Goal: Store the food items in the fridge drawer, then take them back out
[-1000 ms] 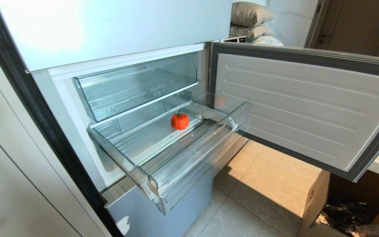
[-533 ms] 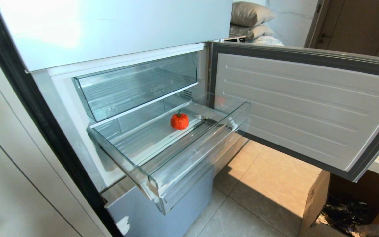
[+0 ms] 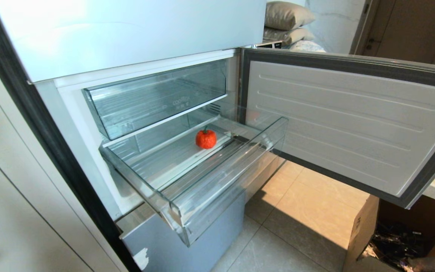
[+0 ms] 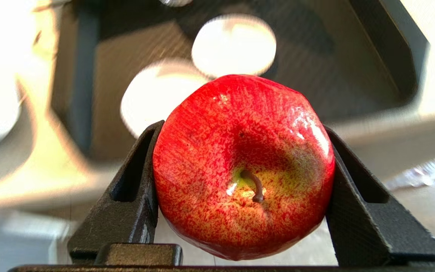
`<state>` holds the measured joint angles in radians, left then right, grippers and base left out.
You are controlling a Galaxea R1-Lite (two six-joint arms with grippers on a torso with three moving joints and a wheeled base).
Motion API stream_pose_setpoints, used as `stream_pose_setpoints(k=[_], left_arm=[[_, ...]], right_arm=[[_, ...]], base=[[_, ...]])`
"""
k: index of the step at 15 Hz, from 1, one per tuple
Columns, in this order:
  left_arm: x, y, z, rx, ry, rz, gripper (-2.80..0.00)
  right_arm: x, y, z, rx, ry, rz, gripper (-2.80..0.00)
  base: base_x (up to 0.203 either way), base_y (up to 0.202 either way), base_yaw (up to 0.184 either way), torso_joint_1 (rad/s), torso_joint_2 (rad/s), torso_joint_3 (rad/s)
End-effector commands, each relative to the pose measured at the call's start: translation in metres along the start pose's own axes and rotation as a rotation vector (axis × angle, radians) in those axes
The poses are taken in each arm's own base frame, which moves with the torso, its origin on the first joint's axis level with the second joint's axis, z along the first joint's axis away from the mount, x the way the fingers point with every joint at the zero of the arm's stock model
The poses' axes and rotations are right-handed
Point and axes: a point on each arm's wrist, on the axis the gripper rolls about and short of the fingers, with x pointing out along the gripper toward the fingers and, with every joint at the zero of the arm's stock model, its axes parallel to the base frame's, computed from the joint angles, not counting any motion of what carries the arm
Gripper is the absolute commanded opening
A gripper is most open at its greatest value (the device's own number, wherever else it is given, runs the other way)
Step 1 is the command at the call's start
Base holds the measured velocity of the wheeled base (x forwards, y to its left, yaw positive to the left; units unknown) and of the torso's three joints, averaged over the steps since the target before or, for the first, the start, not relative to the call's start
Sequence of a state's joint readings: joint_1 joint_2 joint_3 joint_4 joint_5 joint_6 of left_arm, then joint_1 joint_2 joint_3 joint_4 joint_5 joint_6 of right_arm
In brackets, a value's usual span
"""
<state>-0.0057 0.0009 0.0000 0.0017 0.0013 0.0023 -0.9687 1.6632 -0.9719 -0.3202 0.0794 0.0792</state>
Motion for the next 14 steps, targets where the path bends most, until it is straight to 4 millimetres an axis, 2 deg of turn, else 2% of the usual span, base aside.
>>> stream_pose_setpoints(k=[1, 3, 7, 10, 14], left_arm=[[0.000, 0.000, 0.000, 0.001, 0.001, 0.000, -2.80], [0.000, 0.000, 0.000, 0.001, 0.001, 0.000, -2.80], [0.000, 0.000, 0.000, 0.000, 0.001, -0.002, -2.80], [0.000, 0.000, 0.000, -0.001, 0.001, 0.000, -2.80], [0.000, 0.000, 0.000, 0.001, 0.001, -0.001, -2.80]], right_arm=[[0.055, -0.012, -0.011, 0.016, 0.072, -0.005, -2.80], [0.084, -0.017, -0.006, 0.031, 0.060, 0.005, -2.80], [0.125, -0.021, 0.000, 0.085, 0.033, 0.026, -2.80], [0.147, -0.024, 0.006, 0.090, 0.004, 0.025, -2.80], [0.167, -0.026, 0.006, 0.092, 0.022, 0.028, -2.80]], base=[[0.000, 0.000, 0.000, 0.000, 0.00, 0.000], [0.000, 0.000, 0.000, 0.000, 0.00, 0.000], [0.000, 0.000, 0.000, 0.000, 0.00, 0.000], [0.000, 0.000, 0.000, 0.000, 0.00, 0.000], [0.000, 0.000, 0.000, 0.000, 0.00, 0.000]])
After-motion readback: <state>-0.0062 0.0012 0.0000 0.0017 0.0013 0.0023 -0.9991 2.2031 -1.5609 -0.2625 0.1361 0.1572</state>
